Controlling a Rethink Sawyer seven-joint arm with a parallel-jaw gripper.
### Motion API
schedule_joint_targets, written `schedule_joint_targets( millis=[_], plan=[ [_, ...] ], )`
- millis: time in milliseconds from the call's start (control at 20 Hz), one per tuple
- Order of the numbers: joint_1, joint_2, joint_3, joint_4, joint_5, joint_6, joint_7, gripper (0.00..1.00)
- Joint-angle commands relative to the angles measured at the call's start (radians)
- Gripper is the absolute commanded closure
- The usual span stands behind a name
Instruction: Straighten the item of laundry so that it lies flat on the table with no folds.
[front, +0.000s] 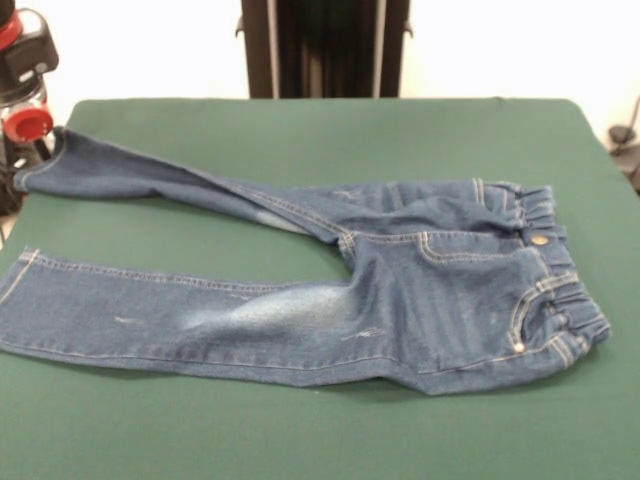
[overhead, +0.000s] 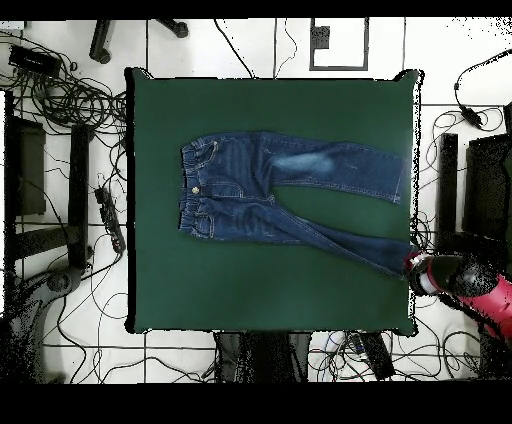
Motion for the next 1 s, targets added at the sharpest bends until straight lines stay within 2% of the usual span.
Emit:
schedule_joint_targets(
  millis=[50,350,650,1000],
  plan=[
    [0.046,0.133,0.158,0.032,-0.004,-0.105,0.004,1.00],
    [0.042,0.134,0.163,0.036,-0.008,-0.111,-0.004,1.00],
    [0.031,0.098,0.174,0.074,-0.004,-0.096,-0.018,1.00],
    [-0.010,0.040,0.199,0.150,-0.037,-0.267,0.002,1.00]
  ],
)
